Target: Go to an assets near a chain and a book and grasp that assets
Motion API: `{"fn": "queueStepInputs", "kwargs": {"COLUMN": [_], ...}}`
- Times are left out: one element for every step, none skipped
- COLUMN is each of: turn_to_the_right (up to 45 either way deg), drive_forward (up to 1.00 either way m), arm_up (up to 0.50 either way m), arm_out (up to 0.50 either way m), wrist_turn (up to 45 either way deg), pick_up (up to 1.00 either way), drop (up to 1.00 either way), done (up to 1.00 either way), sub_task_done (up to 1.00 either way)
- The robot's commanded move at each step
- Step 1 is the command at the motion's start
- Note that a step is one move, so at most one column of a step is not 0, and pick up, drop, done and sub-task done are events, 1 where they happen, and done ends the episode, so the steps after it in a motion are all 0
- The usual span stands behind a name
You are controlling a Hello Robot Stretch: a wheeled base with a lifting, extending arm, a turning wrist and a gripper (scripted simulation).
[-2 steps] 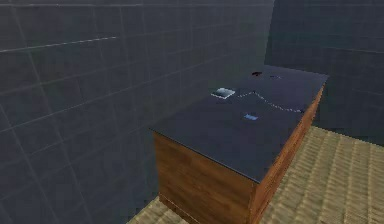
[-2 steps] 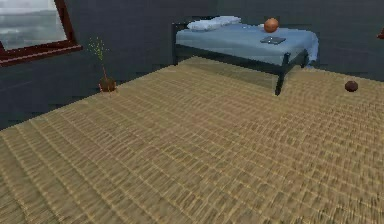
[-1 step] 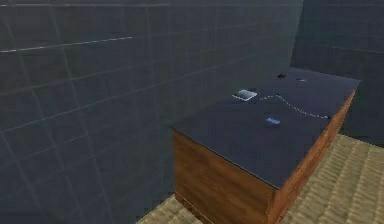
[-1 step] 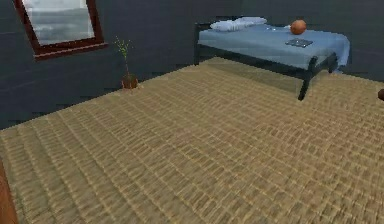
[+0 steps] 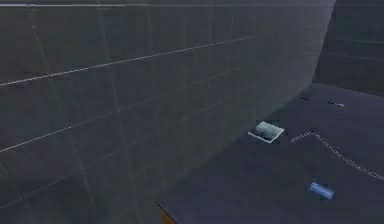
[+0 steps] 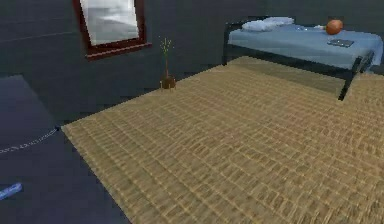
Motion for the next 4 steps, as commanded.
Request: {"fn": "queueStepInputs", "kwargs": {"turn_to_the_right": [-45.0,-45.0,-45.0,-21.0], "drive_forward": [0.00,0.00,0.00,0.00], "arm_up": [0.00,0.00,0.00,0.00], "arm_out": [0.00,0.00,0.00,0.00], "wrist_turn": [0.0,0.0,0.0,0.0], "pick_up": [0.00,0.00,0.00,0.00], "drop": [0.00,0.00,0.00,0.00], "done": [0.00,0.00,0.00,0.00], "sub_task_done": [0.00,0.00,0.00,0.00]}}
